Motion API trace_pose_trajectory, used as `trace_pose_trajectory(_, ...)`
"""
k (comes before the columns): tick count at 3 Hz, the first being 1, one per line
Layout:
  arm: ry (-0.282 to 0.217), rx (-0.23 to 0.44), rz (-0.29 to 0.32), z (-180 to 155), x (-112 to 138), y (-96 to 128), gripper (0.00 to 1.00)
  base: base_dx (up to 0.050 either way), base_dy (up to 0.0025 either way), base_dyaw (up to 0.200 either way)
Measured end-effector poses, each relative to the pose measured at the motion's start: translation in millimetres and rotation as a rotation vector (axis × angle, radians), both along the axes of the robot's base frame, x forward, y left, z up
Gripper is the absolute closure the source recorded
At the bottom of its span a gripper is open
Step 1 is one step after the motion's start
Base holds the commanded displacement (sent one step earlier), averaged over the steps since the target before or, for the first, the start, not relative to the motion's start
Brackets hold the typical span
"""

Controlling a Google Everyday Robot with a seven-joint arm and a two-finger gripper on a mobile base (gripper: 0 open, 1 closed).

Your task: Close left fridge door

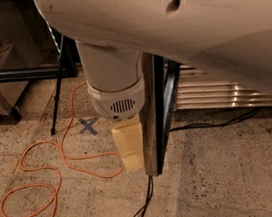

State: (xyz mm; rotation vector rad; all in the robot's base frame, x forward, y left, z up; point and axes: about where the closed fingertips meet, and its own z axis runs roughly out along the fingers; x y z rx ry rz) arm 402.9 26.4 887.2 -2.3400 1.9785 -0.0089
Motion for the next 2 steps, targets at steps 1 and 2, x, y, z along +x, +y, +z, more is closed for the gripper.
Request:
trace_pose_trajectory(1,0.0,0.0,0.0,0.0,0.0,0.0,0.0,0.045,0.00197,0.083)
trace_pose_trajectory(2,0.0,0.0,0.0,0.0,0.0,0.0,0.0,0.045,-0.00002,0.0)
